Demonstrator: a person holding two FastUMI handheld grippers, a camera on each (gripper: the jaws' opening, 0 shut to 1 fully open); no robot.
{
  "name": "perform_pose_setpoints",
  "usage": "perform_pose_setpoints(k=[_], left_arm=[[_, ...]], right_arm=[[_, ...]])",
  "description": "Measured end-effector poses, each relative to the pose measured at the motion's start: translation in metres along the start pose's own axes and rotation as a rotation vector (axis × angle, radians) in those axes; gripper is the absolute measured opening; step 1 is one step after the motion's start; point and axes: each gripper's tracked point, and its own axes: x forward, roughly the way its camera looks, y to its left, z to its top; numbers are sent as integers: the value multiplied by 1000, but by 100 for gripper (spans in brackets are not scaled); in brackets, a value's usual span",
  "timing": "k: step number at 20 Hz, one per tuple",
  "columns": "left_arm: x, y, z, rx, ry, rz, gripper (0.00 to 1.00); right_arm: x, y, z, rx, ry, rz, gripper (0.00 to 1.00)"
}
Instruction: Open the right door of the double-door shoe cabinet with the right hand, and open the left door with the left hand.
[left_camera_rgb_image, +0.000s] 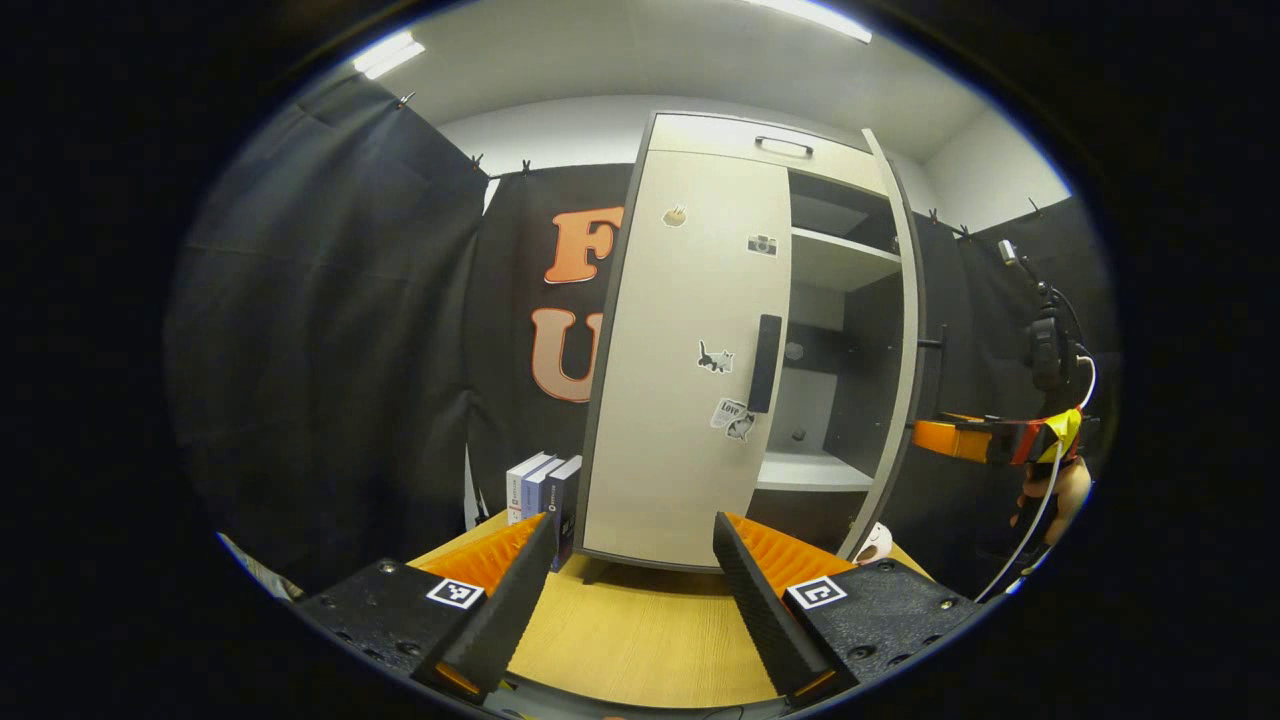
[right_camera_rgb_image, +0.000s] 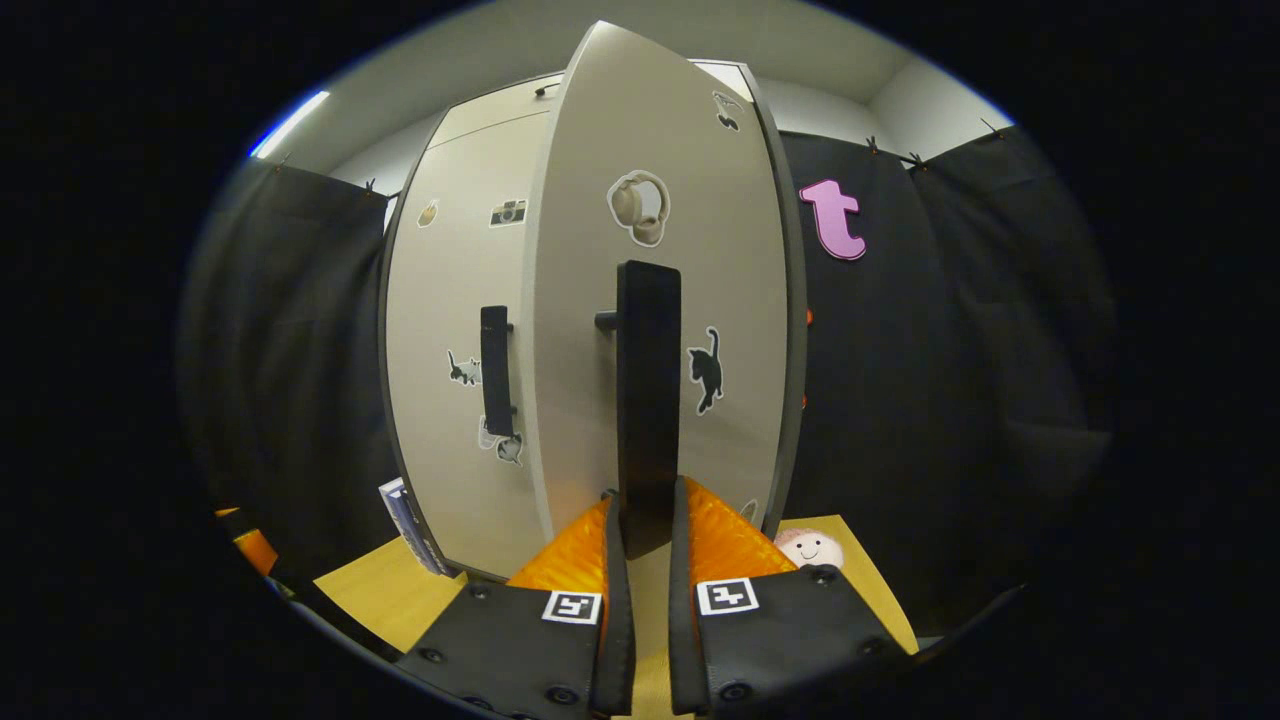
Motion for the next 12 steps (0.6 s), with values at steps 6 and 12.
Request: perform_pose_setpoints(k=[6, 12], left_arm=[[8, -23, -2, -8, 9, -23, 95], [11, -47, 1, -10, 2, -51, 95]], right_arm=[[-6, -13, -1, -13, -10, -11, 12], [-14, -20, -2, 34, 7, -16, 12]])
